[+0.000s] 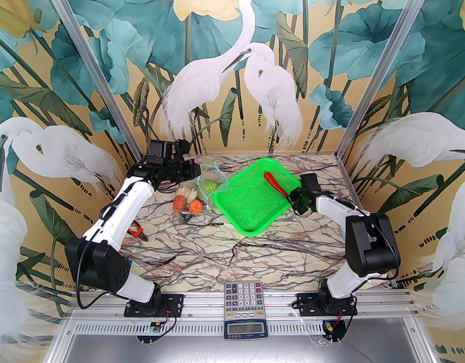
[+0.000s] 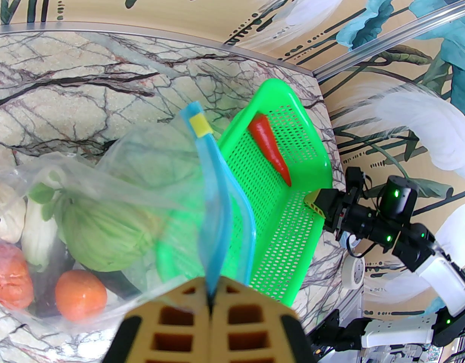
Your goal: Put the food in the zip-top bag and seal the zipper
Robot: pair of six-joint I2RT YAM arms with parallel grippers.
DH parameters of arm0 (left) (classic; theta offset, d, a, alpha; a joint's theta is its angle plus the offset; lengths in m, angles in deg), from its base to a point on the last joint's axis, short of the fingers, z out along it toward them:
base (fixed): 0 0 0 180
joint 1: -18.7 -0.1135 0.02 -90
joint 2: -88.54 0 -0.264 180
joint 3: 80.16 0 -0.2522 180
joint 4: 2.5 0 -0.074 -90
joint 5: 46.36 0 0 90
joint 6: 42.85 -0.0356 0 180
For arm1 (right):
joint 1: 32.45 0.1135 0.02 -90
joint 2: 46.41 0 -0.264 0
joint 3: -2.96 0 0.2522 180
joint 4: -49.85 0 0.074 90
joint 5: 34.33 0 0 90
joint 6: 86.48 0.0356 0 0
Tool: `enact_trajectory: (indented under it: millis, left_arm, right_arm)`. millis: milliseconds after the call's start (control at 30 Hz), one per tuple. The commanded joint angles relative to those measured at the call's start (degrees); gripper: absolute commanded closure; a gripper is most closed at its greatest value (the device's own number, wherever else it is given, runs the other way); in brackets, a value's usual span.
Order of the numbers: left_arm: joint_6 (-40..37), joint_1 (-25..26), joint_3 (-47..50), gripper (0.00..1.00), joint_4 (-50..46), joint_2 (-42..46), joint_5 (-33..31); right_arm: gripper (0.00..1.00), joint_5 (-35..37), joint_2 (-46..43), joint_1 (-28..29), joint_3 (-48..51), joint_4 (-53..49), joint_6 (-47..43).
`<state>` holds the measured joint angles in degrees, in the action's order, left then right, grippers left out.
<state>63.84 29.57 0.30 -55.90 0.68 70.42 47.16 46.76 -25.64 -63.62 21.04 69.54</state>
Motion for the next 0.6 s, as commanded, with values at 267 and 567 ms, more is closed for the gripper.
enact_trajectory:
  millis: [267, 567]
  left_arm:
    - [-0.74, -0.68, -1.11, 1.00, 0.33, -1.60, 2.22]
    - [-0.27, -0.68, -1.26, 0.99, 1.05, -1.80, 2.45]
  right_arm:
    - [0.39, 12.09, -11.81, 3.31, -3.44, -7.49, -11.05]
    - [0.32, 19.89, -9.59, 9.28, -21.05, -16.44, -41.10]
